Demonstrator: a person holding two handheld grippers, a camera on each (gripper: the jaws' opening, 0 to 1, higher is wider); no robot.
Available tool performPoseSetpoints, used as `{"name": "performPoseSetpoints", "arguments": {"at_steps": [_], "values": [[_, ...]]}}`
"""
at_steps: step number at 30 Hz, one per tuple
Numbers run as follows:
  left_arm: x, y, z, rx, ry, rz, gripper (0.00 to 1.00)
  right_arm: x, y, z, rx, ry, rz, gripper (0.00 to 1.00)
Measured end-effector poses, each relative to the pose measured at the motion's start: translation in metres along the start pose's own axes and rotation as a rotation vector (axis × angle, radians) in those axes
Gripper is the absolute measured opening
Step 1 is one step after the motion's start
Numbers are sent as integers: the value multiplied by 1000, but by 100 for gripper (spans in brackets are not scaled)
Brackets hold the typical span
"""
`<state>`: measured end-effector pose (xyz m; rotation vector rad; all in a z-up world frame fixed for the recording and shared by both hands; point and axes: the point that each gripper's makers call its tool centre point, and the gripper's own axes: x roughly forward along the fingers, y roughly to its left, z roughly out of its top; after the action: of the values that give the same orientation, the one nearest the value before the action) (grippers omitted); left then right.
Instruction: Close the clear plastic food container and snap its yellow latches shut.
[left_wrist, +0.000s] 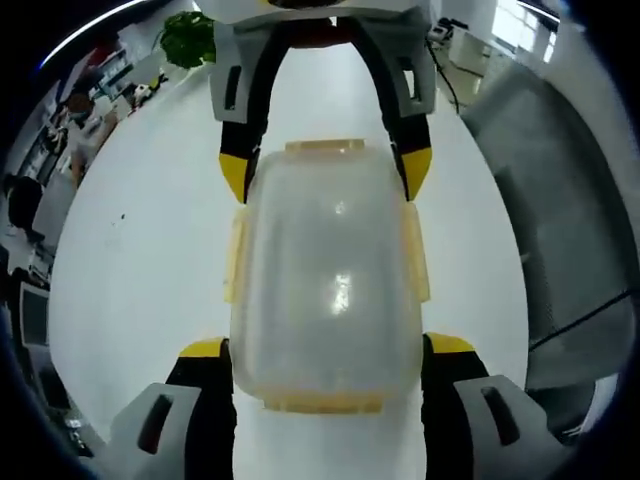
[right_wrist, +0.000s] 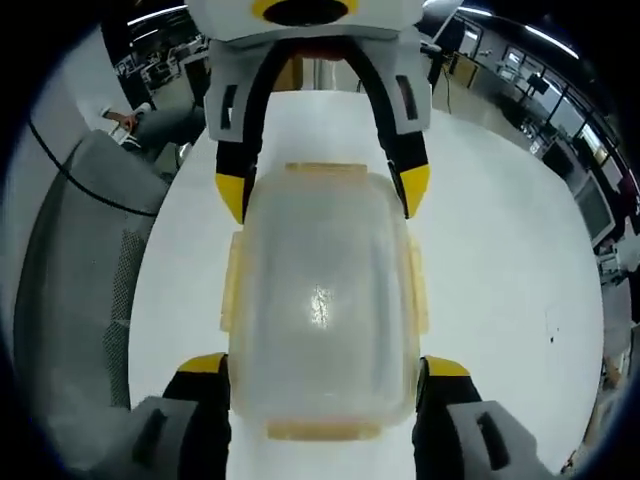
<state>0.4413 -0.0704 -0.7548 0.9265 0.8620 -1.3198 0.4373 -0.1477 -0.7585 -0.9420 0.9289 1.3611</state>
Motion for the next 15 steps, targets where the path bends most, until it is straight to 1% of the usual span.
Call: {"name": "performPoseSetpoints", "arguments": {"at_steps": [6,10,15], "values": [[3,21,1,4,-4,-12,75,0,-18,-1,6,-5,-2,74],[5,36,2,-1,-2,-12,75,0,-34,-3,0,-6,-1,74],[7,49,5,-6,-4,-19,75,-1,-49,-5,-8,3,2,74]]}}
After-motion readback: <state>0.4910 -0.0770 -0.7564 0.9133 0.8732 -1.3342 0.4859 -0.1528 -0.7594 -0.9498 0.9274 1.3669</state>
